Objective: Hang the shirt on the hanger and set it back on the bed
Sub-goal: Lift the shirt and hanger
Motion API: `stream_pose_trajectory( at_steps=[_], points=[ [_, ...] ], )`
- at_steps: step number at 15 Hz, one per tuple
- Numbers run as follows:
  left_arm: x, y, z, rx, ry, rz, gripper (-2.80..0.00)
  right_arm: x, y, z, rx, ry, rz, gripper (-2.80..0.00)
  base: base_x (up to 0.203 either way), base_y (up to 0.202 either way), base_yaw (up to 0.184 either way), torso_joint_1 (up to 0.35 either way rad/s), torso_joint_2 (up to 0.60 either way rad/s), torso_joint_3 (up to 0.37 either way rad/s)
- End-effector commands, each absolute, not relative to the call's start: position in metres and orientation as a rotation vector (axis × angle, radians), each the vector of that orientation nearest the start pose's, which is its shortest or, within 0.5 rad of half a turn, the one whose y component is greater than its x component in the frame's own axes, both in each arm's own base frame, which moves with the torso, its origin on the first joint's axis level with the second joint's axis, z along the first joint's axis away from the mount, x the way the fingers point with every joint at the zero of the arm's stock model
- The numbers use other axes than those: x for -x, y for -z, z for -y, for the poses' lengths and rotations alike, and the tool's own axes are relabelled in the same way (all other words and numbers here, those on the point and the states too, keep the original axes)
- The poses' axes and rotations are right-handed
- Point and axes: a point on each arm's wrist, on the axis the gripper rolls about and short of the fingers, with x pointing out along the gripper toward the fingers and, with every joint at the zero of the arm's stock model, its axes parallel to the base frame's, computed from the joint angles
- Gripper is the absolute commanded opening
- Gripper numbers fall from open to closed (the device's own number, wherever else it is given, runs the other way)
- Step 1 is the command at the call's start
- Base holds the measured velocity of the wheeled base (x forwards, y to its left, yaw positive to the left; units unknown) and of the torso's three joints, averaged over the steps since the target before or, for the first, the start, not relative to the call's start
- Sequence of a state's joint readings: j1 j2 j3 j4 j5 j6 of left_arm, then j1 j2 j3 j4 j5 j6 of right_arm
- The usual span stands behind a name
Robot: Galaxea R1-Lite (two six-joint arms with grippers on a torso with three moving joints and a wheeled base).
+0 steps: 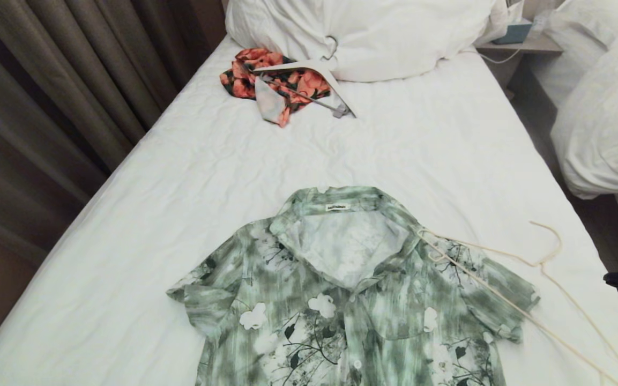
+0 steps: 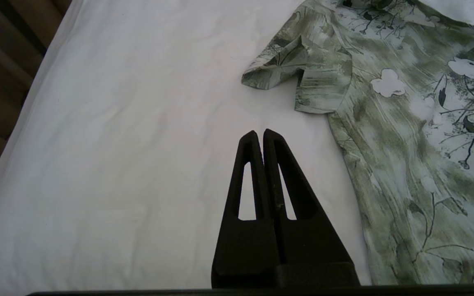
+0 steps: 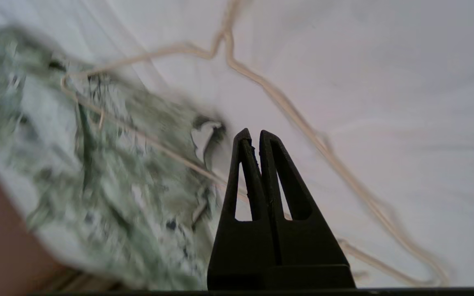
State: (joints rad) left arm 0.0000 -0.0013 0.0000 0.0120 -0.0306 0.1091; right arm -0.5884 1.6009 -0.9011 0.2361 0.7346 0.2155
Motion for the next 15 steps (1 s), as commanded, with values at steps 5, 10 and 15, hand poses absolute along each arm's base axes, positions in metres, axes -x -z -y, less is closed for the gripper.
stream_pose_trajectory(
  at_steps=[5,10,15],
  points=[
    [0.023,-0.074,0.001,-0.11,0.031,-0.011,-2.8,-0.227,-0.124,0.159,-0.794,-0.306,-1.024,-2.8,0.0,0.0,0.0,0.0,0.0,0.0],
    [0.023,-0.074,0.001,-0.11,0.031,-0.011,-2.8,-0.242,-0.099,0.182,-0.736,-0.462,-1.074,-2.8,0.0,0.0,0.0,0.0,0.0,0.0],
    [0.023,-0.074,0.001,-0.11,0.031,-0.011,-2.8,-0.238,-0.101,0.185,-0.7,-0.471,-1.049,-2.8,0.0,0.0,0.0,0.0,0.0,0.0]
  ],
)
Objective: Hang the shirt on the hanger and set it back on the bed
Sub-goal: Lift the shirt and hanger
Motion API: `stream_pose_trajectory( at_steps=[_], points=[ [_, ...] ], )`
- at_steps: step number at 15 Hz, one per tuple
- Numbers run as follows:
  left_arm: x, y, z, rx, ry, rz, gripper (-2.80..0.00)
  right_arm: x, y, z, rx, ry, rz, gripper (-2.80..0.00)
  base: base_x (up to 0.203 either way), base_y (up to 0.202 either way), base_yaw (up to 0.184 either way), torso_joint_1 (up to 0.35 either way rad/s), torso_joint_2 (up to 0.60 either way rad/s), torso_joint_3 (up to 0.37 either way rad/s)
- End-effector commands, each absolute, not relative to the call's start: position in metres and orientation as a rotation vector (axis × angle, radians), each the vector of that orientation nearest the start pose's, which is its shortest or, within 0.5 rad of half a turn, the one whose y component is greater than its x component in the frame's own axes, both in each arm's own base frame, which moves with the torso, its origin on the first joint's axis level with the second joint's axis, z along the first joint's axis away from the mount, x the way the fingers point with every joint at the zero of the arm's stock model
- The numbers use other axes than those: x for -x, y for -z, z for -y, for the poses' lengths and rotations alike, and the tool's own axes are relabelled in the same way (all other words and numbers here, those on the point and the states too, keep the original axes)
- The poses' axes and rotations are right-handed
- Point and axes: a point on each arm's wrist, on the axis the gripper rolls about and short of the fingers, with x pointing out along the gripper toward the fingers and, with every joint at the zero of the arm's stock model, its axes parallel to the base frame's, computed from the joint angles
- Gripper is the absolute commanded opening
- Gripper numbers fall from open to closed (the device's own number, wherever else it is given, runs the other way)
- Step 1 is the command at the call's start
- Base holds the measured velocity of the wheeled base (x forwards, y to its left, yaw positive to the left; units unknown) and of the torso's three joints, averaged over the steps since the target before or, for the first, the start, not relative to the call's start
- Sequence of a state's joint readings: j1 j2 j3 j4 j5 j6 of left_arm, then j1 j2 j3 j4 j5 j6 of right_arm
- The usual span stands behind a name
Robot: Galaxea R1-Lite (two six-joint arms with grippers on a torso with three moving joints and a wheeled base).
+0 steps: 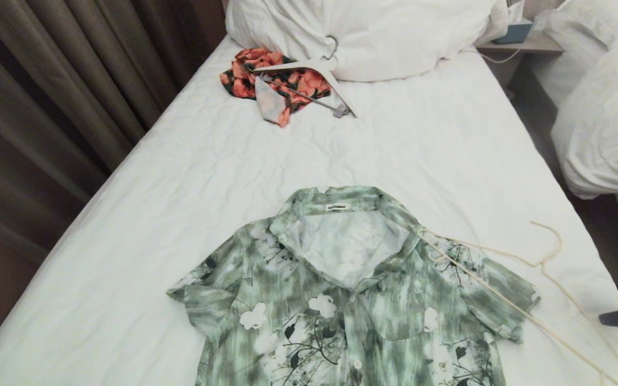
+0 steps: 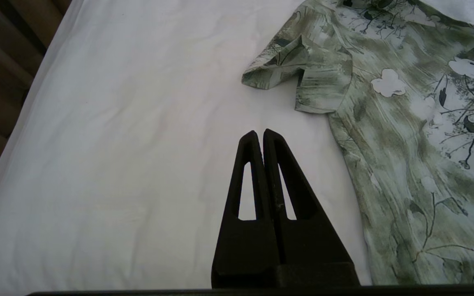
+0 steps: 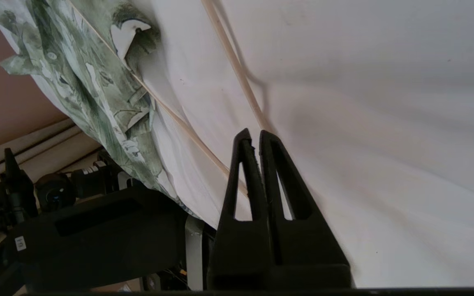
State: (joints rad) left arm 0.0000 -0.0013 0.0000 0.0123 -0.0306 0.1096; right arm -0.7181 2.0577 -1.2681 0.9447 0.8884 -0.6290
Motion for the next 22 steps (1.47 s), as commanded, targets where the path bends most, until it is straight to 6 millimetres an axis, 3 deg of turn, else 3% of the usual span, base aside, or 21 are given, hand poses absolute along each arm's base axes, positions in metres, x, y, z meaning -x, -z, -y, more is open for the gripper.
stream_pose_trajectory(
  at_steps=[1,4,8,11,22],
  points=[
    [0.023,-0.074,0.001,-0.11,0.031,-0.011,-2.8,-0.237,-0.104,0.184,-0.695,-0.472,-1.041,0.0,0.0,0.0,0.0,0.0,0.0,0.0],
    [0.023,-0.074,0.001,-0.109,0.031,-0.011,-2.8,-0.238,-0.114,0.184,-0.682,-0.489,-0.988,0.0,0.0,0.0,0.0,0.0,0.0,0.0],
    [0.023,-0.074,0.001,-0.109,0.031,-0.011,-2.8,-0.239,-0.101,0.183,-0.633,-0.589,-0.984,0.0,0.0,0.0,0.0,0.0,0.0,0.0],
    [0.023,-0.074,0.001,-0.11,0.031,-0.011,-2.8,-0.244,-0.092,0.183,-0.654,-0.675,-0.868,0.0,0.0,0.0,0.0,0.0,0.0,0.0],
    [0.023,-0.074,0.001,-0.11,0.031,-0.011,-2.8,-0.267,-0.077,0.159,-0.704,-0.838,-0.742,0.0,0.0,0.0,0.0,0.0,0.0,0.0]
  ],
)
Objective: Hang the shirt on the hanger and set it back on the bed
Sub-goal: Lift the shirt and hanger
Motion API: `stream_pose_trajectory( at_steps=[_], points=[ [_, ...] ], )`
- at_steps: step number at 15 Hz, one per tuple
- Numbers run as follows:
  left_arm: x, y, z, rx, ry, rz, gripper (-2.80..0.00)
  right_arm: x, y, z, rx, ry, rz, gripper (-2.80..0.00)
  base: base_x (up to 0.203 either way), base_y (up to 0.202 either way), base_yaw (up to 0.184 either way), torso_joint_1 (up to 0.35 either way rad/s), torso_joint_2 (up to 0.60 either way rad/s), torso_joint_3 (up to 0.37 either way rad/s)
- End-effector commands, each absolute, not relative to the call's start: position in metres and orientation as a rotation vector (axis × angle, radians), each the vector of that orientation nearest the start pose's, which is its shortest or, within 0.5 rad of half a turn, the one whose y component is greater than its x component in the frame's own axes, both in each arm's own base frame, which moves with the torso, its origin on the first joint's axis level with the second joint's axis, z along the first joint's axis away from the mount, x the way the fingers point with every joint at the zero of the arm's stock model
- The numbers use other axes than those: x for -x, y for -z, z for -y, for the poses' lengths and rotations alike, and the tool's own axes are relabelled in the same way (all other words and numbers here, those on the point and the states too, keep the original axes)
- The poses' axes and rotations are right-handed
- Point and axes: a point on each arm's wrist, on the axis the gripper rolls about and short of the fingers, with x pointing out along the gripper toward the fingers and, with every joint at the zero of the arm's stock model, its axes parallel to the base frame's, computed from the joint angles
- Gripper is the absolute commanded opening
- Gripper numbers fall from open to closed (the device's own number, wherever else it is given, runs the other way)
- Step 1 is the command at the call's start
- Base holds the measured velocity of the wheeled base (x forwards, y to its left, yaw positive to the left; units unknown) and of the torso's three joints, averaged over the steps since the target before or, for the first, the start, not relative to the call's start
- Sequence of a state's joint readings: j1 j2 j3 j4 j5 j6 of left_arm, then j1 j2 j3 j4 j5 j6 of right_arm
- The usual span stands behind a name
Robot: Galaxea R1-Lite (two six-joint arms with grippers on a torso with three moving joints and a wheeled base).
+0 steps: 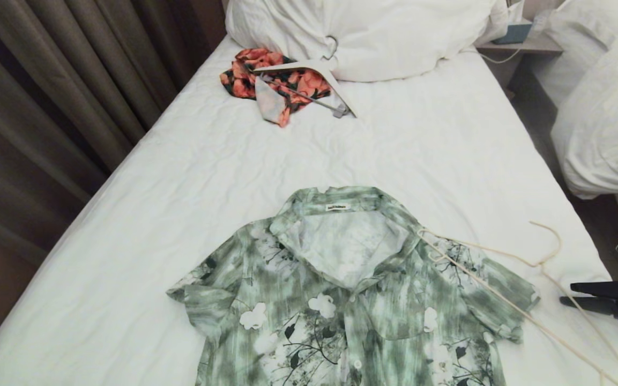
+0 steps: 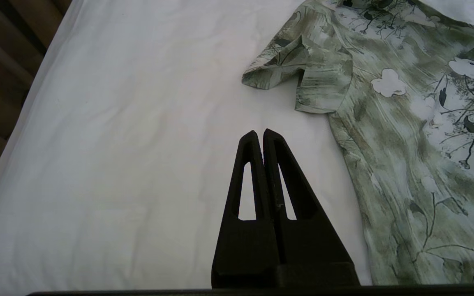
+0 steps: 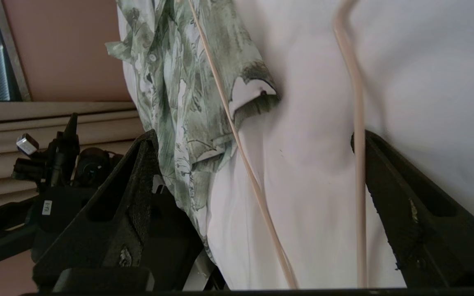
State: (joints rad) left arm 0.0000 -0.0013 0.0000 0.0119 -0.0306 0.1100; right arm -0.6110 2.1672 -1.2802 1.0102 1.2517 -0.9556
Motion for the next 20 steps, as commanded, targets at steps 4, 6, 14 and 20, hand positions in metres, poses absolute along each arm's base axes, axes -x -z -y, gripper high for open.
stream_pose_trajectory(
  at_steps=[4,6,14,20],
  points=[
    [0.023,-0.074,0.001,-0.11,0.031,-0.011,-2.8,-0.278,-0.074,0.148,-0.665,-0.881,-0.746,0.0,0.0,0.0,0.0,0.0,0.0,0.0],
    [0.023,-0.074,0.001,-0.11,0.031,-0.011,-2.8,-0.28,-0.069,0.147,-0.667,-0.888,-0.748,0.0,0.0,0.0,0.0,0.0,0.0,0.0],
    [0.023,-0.074,0.001,-0.109,0.031,-0.012,-2.8,-0.292,-0.059,0.141,-0.639,-0.925,-0.717,0.0,0.0,0.0,0.0,0.0,0.0,0.0],
    [0.023,-0.074,0.001,-0.11,0.031,-0.011,-2.8,-0.291,-0.062,0.148,-0.637,-0.915,-0.66,-2.8,0.0,0.0,0.0,0.0,0.0,0.0]
  ],
)
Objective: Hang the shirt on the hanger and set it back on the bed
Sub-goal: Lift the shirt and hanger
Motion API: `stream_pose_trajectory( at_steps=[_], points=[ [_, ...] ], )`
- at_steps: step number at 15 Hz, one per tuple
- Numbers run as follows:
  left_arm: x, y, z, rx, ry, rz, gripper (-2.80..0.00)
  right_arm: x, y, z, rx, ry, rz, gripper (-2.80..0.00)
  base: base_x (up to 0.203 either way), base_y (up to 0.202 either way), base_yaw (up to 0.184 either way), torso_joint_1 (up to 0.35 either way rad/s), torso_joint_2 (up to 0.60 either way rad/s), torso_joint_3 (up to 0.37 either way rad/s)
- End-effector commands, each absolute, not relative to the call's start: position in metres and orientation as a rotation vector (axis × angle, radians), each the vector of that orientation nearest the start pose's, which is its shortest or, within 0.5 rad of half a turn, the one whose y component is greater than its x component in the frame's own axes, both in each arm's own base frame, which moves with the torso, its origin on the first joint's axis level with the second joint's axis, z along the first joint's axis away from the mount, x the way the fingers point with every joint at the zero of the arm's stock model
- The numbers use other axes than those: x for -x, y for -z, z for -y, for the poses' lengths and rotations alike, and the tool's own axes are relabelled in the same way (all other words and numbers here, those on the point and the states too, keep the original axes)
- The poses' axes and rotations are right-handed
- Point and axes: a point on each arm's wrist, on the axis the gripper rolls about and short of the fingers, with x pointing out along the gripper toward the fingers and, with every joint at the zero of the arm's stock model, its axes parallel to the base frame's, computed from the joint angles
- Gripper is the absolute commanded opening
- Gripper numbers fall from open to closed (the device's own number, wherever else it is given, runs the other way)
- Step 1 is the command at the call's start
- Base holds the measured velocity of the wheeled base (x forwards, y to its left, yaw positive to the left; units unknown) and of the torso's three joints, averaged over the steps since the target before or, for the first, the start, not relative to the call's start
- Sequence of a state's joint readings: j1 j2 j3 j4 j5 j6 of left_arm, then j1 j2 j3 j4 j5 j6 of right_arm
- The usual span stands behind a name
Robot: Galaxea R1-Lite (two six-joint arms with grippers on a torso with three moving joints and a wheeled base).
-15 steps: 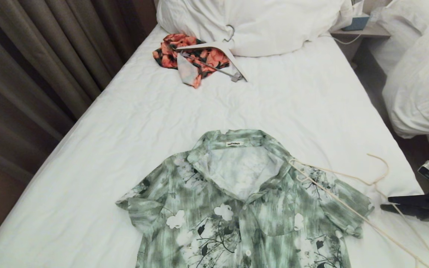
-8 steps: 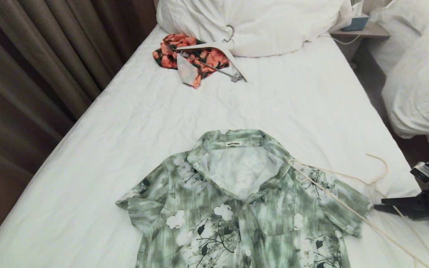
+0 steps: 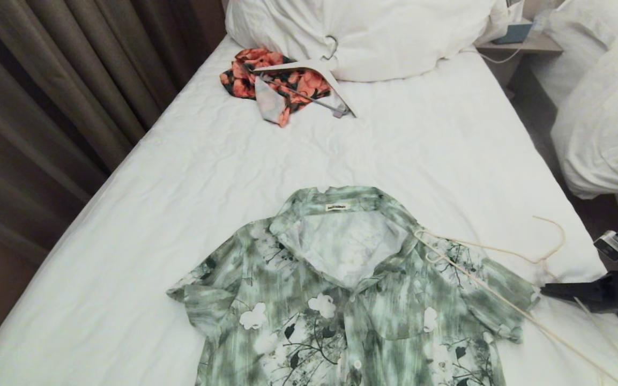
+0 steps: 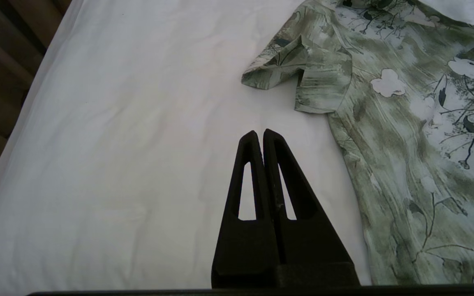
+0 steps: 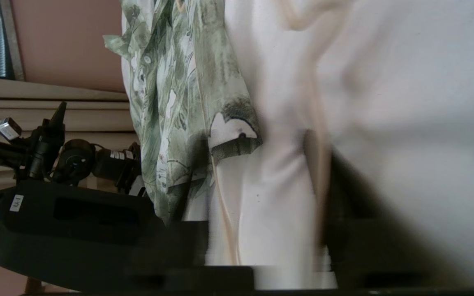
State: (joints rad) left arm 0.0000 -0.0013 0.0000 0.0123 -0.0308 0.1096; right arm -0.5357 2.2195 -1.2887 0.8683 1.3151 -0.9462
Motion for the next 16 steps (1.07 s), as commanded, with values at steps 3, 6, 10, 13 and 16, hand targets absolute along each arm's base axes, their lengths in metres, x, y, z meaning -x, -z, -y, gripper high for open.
stream_pose_trajectory(
  at_steps=[3,6,10,13,16],
  points=[
    [0.023,-0.074,0.001,-0.11,0.031,-0.011,-2.8,-0.287,-0.078,0.148,-0.597,-0.908,-0.632,-2.8,0.0,0.0,0.0,0.0,0.0,0.0],
    [0.023,-0.074,0.001,-0.11,0.031,-0.011,-2.8,-0.28,-0.104,0.146,-0.522,-0.905,-0.586,-2.8,0.0,0.0,0.0,0.0,0.0,0.0],
    [0.023,-0.074,0.001,-0.11,0.031,-0.011,-2.8,-0.265,-0.146,0.134,-0.375,-0.92,-0.5,-2.8,0.0,0.0,0.0,0.0,0.0,0.0],
    [0.023,-0.074,0.001,-0.109,0.031,-0.011,-2.8,-0.254,-0.166,0.127,-0.22,-0.939,-0.415,-2.8,0.0,0.0,0.0,0.0,0.0,0.0],
    [0.023,-0.074,0.001,-0.11,0.031,-0.011,-2.8,-0.24,-0.184,0.117,-0.129,-0.95,-0.363,-2.8,0.0,0.0,0.0,0.0,0.0,0.0]
  ],
)
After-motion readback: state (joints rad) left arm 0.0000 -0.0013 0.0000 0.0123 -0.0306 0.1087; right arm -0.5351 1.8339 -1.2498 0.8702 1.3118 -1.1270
